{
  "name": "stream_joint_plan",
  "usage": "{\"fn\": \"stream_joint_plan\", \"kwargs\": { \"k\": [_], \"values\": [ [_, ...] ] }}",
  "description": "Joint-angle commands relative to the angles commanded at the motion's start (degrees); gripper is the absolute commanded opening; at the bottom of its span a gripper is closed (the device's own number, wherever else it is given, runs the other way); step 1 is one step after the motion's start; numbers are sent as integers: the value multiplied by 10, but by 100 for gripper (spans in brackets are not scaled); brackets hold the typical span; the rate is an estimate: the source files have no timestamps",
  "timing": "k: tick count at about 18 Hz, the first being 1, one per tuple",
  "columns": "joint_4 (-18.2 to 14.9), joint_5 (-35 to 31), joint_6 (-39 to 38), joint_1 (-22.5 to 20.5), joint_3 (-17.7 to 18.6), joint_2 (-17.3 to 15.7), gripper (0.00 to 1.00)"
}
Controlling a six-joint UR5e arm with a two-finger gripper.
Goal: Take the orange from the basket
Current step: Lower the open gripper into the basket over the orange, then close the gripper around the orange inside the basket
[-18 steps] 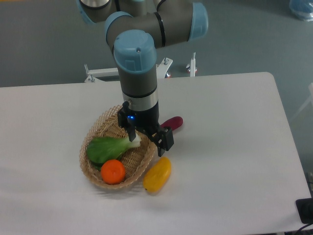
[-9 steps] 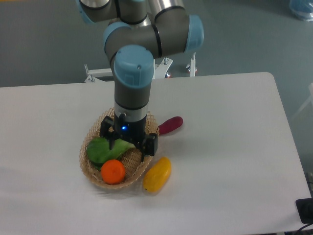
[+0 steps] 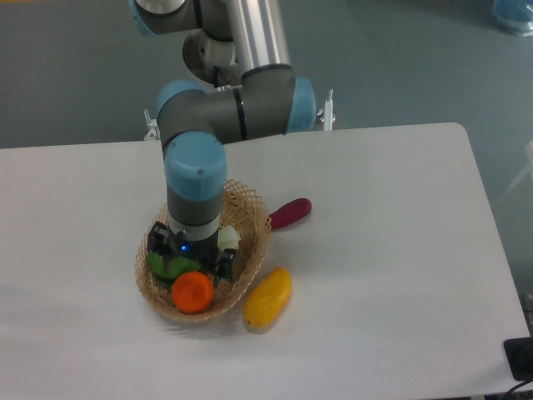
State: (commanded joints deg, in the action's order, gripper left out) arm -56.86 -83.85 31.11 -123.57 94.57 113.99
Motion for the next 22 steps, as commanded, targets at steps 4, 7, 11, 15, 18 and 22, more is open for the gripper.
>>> {"fn": "stream_joint_plan", "kwargs": {
  "k": [4, 7, 11, 15, 18, 22],
  "values": [
    [11, -3, 3, 0, -2, 12, 100],
    [14, -3, 2, 0, 0, 23, 100],
    [15, -3, 4, 6, 0, 32, 100],
    [14, -2, 2, 10, 1, 37, 100],
    [14, -3, 3, 11, 1, 39, 100],
    [15, -4, 4, 11, 0, 41, 100]
  ]
}}
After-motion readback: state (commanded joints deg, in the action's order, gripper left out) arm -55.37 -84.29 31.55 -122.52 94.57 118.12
